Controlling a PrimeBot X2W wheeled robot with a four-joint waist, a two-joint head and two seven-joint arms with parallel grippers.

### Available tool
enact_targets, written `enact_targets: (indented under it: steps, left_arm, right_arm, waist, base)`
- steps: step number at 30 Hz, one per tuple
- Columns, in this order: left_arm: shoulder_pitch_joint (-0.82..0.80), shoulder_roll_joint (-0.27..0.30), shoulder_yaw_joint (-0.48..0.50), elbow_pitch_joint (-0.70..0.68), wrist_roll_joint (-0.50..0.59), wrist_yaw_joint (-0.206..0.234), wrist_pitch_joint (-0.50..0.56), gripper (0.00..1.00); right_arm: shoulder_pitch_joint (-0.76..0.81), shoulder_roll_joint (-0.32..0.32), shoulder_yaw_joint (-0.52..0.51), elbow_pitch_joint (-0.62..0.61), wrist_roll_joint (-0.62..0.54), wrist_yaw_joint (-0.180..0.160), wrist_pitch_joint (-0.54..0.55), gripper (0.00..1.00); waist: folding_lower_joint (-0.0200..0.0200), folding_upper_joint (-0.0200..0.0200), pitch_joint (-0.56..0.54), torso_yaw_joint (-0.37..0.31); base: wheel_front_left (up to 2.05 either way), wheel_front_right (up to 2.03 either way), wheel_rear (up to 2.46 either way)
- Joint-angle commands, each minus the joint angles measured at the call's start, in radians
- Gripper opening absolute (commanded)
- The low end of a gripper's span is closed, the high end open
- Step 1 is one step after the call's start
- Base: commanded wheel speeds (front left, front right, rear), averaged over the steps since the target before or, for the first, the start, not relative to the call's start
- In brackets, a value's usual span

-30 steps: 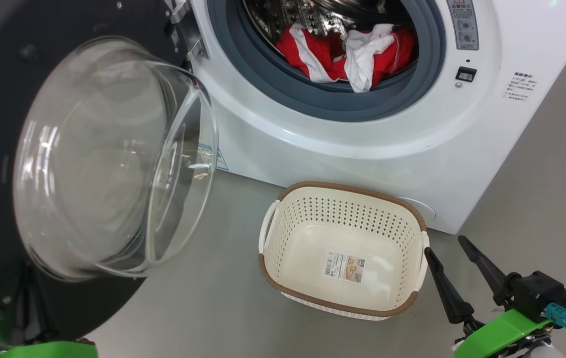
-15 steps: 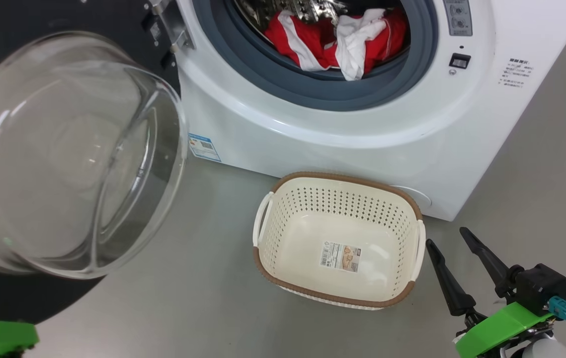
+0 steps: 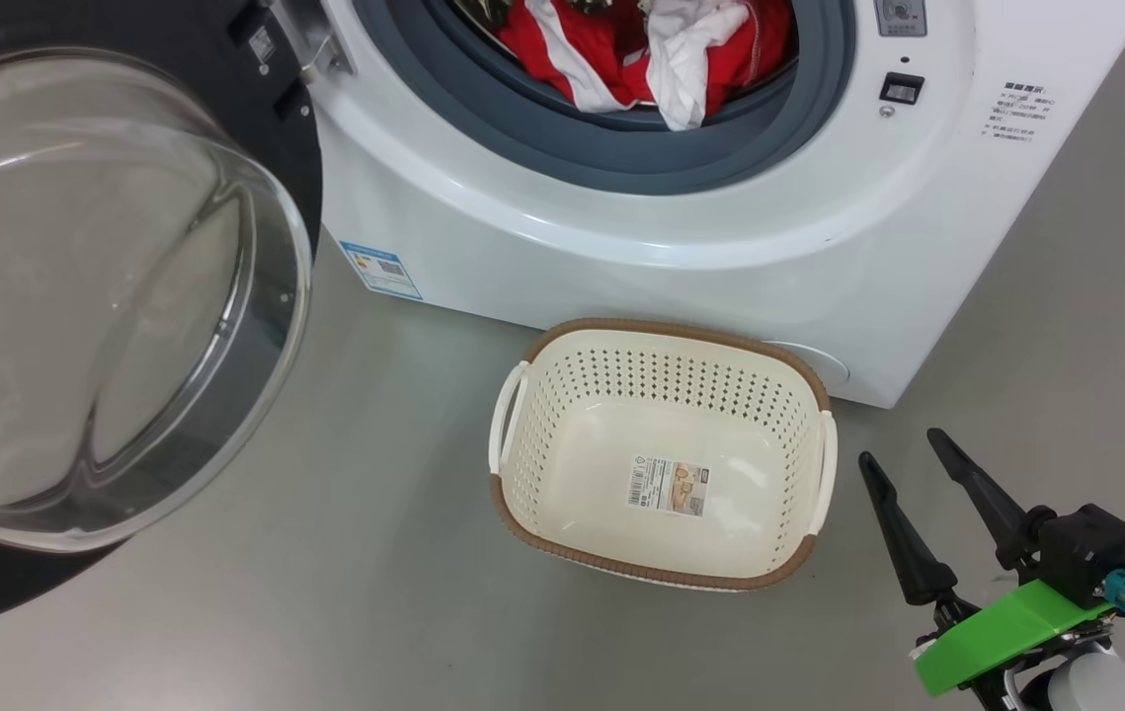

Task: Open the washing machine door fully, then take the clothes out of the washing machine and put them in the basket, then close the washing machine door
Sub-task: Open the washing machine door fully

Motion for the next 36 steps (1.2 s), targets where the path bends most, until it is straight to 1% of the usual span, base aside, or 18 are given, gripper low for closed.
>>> enact_targets:
  steps: [1,9,13,18,27,30,31,32,33,34,36]
  left_arm:
    - [-0.027,0.06,0.046,-0.01,0.015,-0.003,-0.006,0.0]
    - [-0.079,0.094,0.106,0.058,0.062,-0.021,-0.006,0.0]
    - [-0.103,0.117,0.135,0.102,0.075,-0.037,-0.006,0.0]
    - [-0.119,0.127,0.155,0.147,0.077,-0.055,-0.006,0.0]
    - [-0.096,0.127,0.149,0.175,0.086,-0.072,-0.006,0.0]
    - [-0.069,0.116,0.106,0.161,0.072,-0.074,-0.006,0.0]
    - [-0.058,0.112,0.077,0.15,0.056,-0.074,-0.006,0.02]
    - [-0.042,0.111,0.052,0.14,0.045,-0.074,-0.006,0.11]
    - [-0.025,0.109,0.031,0.13,0.039,-0.074,-0.006,0.17]
    - [-0.009,0.103,0.014,0.117,0.029,-0.074,-0.006,0.26]
    - [0.022,0.087,-0.022,0.083,0.012,-0.074,-0.006,0.37]
  right_arm:
    - [-0.025,-0.011,0.014,-0.025,-0.01,0.006,-0.009,1.0]
    - [-0.029,-0.011,0.009,-0.031,-0.012,0.006,-0.009,1.0]
    - [-0.033,-0.014,0.008,-0.03,-0.012,0.006,-0.009,1.0]
    - [-0.031,-0.015,0.002,-0.03,-0.013,0.006,-0.009,1.0]
    - [-0.025,-0.004,0.006,-0.025,-0.012,0.006,-0.009,1.0]
    - [-0.02,-0.001,0.007,-0.025,-0.011,0.006,-0.009,1.0]
    - [-0.018,0.0,0.006,-0.025,-0.011,0.006,-0.009,1.0]
    - [-0.016,0.002,0.005,-0.025,-0.011,0.006,-0.009,1.0]
    - [-0.015,0.003,0.004,-0.025,-0.011,0.006,-0.009,1.0]
    - [-0.012,0.004,0.003,-0.025,-0.011,0.006,-0.009,1.0]
    - [-0.008,0.008,0.002,-0.026,-0.011,0.006,-0.009,1.0]
  waist:
    - [0.0,0.0,0.007,-0.005]
    - [0.0,0.0,0.028,-0.022]
    - [0.0,0.0,0.034,-0.031]
    - [0.0,0.0,0.029,-0.031]
    - [0.0,0.0,-0.004,-0.03]
    - [0.0,0.0,-0.019,-0.031]
    - [0.0,0.0,-0.023,-0.031]
    - [0.0,0.0,-0.028,-0.031]
    - [0.0,0.0,-0.032,-0.031]
    - [0.0,0.0,-0.037,-0.032]
    - [0.0,0.0,-0.045,-0.034]
  base:
    - [0.0,0.0,0.0]
    - [0.0,0.0,0.0]
    - [0.0,0.0,0.0]
    - [0.0,0.0,0.0]
    - [0.0,0.0,0.0]
    - [0.0,0.0,0.0]
    - [0.0,0.0,0.0]
    - [0.0,0.0,0.0]
    - [0.0,0.0,0.0]
    - [0.0,0.0,0.0]
    - [0.0,0.0,0.0]
